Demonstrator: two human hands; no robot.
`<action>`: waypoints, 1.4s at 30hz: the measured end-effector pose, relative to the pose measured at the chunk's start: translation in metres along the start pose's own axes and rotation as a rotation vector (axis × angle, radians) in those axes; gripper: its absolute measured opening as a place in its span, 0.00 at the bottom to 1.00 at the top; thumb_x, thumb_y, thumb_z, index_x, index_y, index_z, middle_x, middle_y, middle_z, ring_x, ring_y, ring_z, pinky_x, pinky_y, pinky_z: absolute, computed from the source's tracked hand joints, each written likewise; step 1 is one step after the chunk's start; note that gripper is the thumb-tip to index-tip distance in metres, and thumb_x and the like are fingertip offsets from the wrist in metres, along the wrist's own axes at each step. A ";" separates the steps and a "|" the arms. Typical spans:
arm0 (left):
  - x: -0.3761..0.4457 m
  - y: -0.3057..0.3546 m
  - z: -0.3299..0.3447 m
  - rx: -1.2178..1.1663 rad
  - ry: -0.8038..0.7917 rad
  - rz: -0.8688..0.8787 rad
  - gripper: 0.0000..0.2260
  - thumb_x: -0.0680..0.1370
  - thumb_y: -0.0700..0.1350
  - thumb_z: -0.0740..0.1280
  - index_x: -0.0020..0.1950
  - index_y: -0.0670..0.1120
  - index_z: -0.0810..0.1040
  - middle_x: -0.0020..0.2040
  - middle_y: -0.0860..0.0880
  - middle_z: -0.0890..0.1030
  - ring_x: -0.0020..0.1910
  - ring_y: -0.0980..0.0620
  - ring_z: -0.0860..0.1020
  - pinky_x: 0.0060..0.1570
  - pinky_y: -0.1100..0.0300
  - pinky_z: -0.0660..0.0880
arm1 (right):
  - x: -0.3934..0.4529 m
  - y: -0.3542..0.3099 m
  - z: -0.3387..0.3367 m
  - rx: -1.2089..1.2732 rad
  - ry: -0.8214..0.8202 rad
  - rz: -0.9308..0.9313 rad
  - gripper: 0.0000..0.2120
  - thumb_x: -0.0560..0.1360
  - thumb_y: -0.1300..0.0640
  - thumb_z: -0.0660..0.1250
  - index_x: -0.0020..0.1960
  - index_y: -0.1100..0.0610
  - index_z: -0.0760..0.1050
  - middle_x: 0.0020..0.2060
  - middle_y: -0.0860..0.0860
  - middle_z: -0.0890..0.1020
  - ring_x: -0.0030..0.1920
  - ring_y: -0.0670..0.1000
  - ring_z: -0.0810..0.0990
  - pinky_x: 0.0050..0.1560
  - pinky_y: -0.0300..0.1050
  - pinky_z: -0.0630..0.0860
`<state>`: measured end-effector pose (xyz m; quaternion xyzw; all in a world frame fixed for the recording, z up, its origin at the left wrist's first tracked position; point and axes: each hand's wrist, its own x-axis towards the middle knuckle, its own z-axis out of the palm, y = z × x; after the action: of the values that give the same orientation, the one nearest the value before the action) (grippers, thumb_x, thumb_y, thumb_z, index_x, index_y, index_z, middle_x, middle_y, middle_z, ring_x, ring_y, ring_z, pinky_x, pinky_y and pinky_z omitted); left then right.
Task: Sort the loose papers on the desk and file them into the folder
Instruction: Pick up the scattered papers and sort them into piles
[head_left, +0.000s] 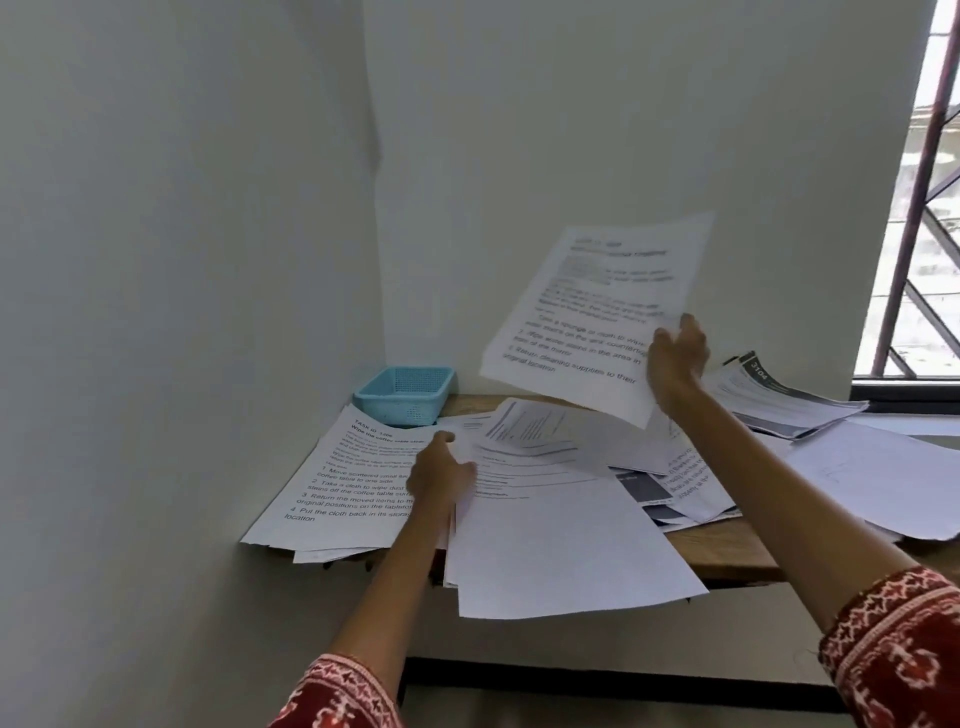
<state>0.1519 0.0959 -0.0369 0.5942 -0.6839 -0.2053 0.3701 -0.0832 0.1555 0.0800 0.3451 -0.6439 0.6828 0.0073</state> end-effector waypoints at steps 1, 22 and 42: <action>0.002 -0.005 -0.011 -0.028 0.051 -0.025 0.20 0.76 0.44 0.68 0.67 0.46 0.69 0.62 0.45 0.76 0.60 0.46 0.74 0.53 0.57 0.69 | -0.008 -0.001 0.006 0.002 -0.072 0.000 0.14 0.80 0.66 0.54 0.64 0.63 0.70 0.60 0.59 0.77 0.58 0.58 0.76 0.51 0.44 0.71; 0.007 -0.088 -0.064 0.359 -0.066 0.012 0.11 0.77 0.49 0.63 0.58 0.48 0.76 0.61 0.48 0.77 0.62 0.46 0.71 0.66 0.45 0.62 | -0.162 0.019 0.161 -0.794 -0.922 -0.342 0.48 0.72 0.47 0.71 0.76 0.63 0.44 0.71 0.59 0.65 0.71 0.60 0.62 0.70 0.58 0.58; 0.035 -0.017 -0.022 0.454 -0.188 -0.043 0.14 0.76 0.48 0.66 0.60 0.46 0.74 0.58 0.47 0.77 0.57 0.48 0.74 0.61 0.48 0.69 | -0.052 0.062 0.115 -0.571 -0.951 -0.253 0.18 0.75 0.52 0.68 0.61 0.59 0.75 0.64 0.54 0.75 0.64 0.54 0.72 0.65 0.45 0.66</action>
<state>0.1785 0.0619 -0.0260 0.6548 -0.7312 -0.1087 0.1573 -0.0189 0.0654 -0.0072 0.6735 -0.6889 0.2450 -0.1087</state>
